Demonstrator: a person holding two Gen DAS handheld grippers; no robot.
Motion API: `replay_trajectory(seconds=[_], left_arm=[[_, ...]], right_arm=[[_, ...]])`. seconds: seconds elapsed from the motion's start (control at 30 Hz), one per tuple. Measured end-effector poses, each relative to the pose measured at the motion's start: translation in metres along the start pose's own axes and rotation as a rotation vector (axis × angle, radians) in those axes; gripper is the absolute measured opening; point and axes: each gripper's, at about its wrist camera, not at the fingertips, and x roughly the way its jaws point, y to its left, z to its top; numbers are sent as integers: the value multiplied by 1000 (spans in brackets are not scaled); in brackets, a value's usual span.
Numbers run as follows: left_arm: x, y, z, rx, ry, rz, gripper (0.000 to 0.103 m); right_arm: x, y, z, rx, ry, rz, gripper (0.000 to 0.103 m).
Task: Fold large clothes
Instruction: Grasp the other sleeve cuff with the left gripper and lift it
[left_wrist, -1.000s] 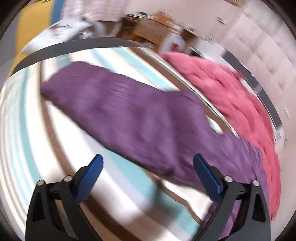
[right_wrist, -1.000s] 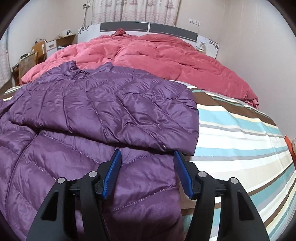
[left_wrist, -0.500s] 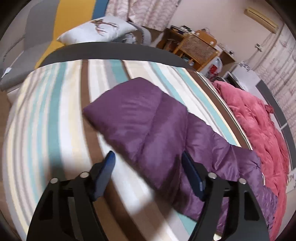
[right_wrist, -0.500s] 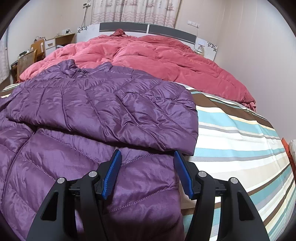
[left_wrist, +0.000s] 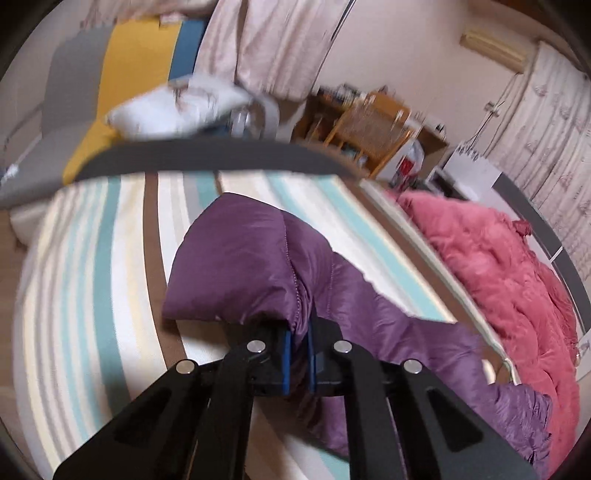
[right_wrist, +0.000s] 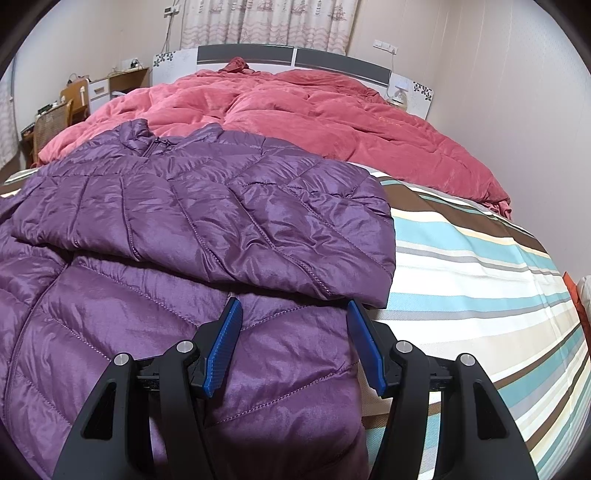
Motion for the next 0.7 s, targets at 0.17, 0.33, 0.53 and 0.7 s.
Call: replay_trajectory(seconds=[0.17, 0.33, 0.53, 0.7], left_arm=[[-46, -42, -2, 136, -156, -68, 6], [-85, -88, -18, 281, -210, -189, 6], [-118, -136, -54, 453, -231, -292, 6], [-139, -165, -84, 551, -219, -334, 6]], right_arm=[[1, 0, 0, 7, -2, 1, 59], [1, -1, 0, 18, -2, 3, 59], [2, -3, 0, 35, -3, 8, 59], [2, -6, 0, 49, -1, 12, 59]])
